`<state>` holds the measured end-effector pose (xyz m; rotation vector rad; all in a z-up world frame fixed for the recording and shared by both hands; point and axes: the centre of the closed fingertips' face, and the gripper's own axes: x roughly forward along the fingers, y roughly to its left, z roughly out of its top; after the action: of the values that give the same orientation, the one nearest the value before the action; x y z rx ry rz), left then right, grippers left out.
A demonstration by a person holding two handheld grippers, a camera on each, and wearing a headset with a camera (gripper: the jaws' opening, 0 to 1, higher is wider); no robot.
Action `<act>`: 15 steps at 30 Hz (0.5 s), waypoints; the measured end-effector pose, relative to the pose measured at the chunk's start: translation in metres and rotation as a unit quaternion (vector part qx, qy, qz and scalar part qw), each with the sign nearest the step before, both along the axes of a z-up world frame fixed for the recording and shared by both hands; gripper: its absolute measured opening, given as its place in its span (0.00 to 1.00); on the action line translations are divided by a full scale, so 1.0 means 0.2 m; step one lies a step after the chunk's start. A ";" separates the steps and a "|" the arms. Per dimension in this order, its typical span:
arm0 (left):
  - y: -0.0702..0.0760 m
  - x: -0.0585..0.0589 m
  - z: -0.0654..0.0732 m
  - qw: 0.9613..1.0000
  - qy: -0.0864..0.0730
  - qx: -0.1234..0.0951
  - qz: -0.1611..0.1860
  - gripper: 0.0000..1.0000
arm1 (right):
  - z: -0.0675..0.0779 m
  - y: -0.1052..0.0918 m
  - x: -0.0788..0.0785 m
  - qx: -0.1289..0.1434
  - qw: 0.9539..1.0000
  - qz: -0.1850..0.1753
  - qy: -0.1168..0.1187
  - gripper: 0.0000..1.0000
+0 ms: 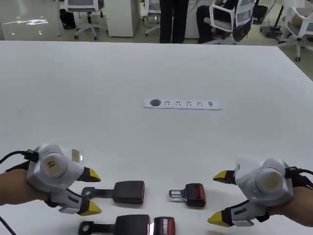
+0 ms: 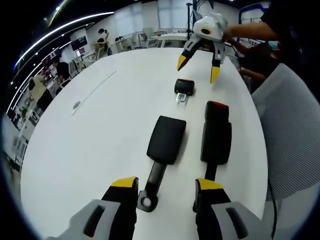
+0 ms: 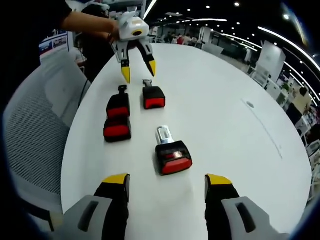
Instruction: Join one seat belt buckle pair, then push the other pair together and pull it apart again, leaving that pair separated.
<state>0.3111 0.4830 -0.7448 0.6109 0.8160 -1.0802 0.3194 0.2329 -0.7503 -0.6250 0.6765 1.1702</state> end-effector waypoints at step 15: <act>0.11 -0.10 0.08 0.985 -0.036 -0.128 0.109 0.56 | 0.03 -0.03 -0.13 0.059 0.996 -0.073 -0.003 0.69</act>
<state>0.2902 0.5044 -0.7288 0.3336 0.6515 -0.9365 0.2939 0.2271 -0.7450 -0.4713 0.6318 1.0633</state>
